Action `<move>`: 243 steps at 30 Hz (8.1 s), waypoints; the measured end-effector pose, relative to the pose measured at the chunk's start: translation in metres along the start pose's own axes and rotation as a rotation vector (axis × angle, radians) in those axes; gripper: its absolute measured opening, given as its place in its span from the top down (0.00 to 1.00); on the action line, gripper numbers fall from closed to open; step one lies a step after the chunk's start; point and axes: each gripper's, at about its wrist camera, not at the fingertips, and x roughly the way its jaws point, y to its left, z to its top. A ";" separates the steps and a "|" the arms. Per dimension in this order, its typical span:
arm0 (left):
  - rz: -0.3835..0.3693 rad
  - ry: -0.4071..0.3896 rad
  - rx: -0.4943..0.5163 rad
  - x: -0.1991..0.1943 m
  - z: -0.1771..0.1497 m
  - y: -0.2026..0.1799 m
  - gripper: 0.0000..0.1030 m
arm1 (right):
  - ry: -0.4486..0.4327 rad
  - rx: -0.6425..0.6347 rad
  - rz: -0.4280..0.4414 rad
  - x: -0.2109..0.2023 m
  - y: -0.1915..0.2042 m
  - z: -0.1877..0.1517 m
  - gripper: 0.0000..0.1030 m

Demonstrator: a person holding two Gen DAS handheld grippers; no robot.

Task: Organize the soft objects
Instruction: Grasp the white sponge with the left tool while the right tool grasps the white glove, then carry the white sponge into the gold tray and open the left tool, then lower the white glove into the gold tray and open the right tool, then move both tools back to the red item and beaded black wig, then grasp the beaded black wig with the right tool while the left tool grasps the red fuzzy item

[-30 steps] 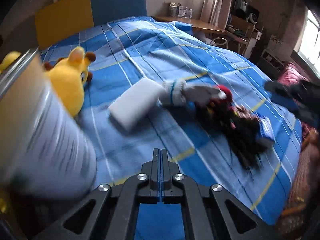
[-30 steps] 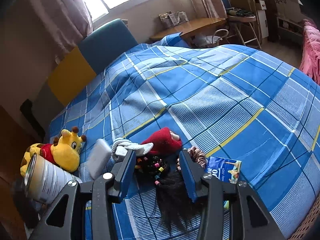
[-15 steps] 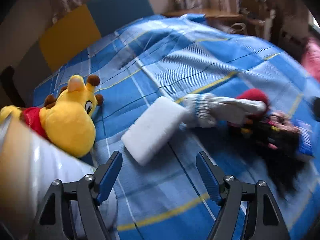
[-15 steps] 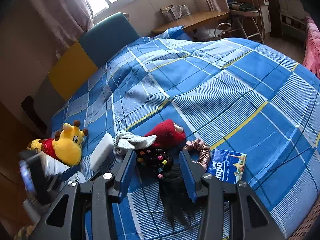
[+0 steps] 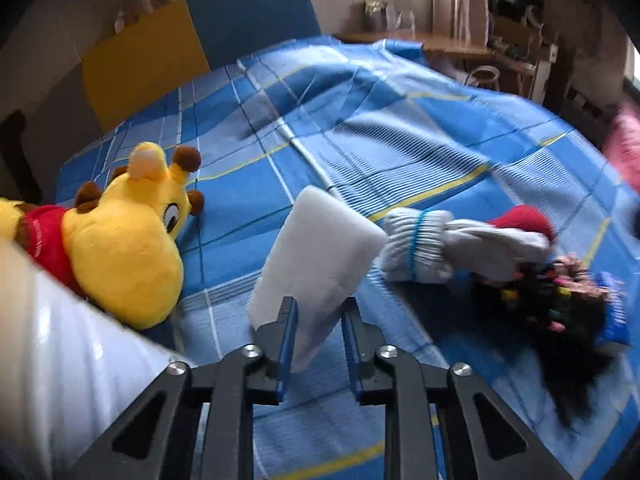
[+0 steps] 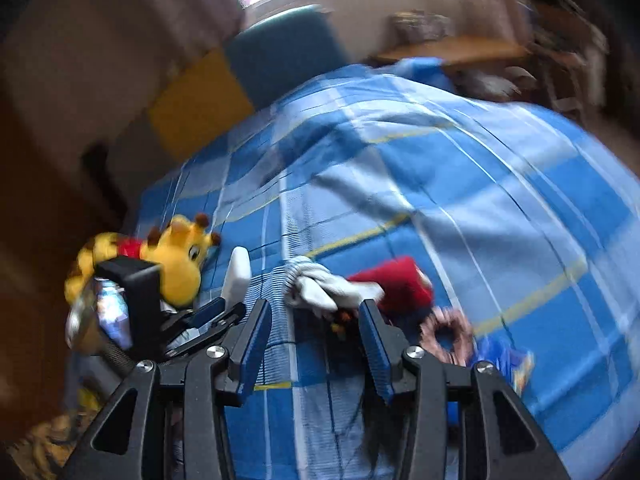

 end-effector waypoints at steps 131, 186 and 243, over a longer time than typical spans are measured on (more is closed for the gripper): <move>0.400 -0.091 -0.834 -0.268 -0.325 0.229 0.00 | 0.379 -0.373 0.430 0.078 0.356 -0.175 0.61; -0.003 0.011 -0.298 -0.199 -0.188 0.058 0.00 | -0.209 0.291 -0.214 -0.075 -0.064 -0.043 0.33; -0.226 0.032 -0.034 -0.058 -0.039 -0.050 0.18 | 0.119 0.479 -0.215 0.021 -0.129 -0.013 0.90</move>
